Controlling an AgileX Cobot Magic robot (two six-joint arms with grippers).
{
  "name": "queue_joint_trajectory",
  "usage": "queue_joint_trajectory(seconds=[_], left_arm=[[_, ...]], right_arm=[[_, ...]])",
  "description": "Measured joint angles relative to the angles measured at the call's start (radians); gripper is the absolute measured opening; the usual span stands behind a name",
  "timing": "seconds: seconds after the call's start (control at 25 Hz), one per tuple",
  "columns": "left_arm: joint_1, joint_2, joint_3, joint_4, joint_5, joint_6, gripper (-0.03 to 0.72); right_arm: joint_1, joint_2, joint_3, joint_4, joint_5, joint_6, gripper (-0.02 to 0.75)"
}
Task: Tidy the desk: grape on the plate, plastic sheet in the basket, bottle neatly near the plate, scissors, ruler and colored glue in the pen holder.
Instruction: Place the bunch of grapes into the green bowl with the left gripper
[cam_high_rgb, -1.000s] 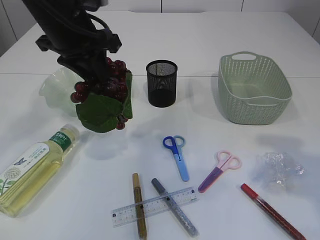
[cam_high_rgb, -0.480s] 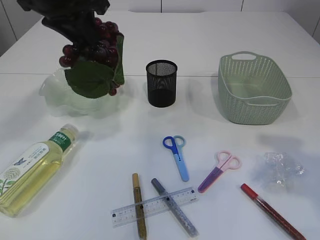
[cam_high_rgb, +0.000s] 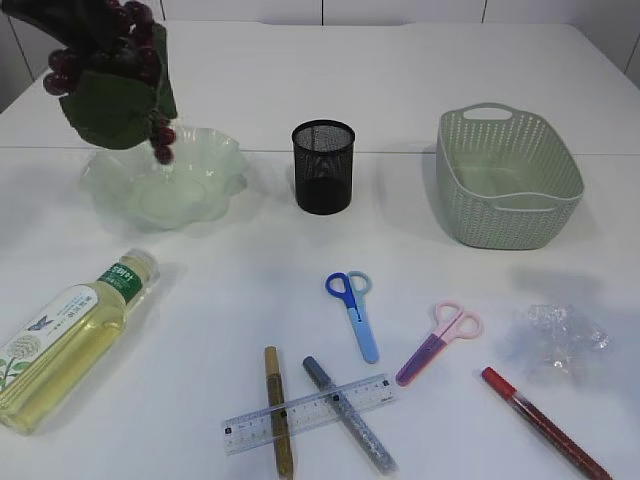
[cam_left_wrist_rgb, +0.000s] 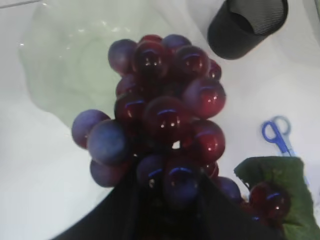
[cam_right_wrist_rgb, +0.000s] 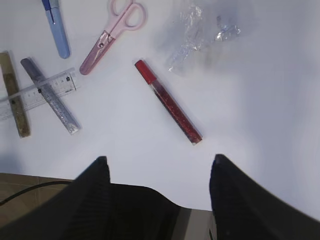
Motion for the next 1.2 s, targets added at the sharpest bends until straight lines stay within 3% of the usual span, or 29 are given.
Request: queue_joint_trajectory(seconds=[0.4, 1.2], left_arm=[[0.105, 0.006, -0.002, -0.011, -0.193, -0.019, 0.159], [0.117, 0.336, -0.002, -0.017, -0.348, -0.054, 0.165]], right_arm=[[0.0, 0.0, 0.0, 0.01, 0.0, -0.002, 0.49], [0.0, 0.0, 0.0, 0.04, 0.0, -0.002, 0.49]])
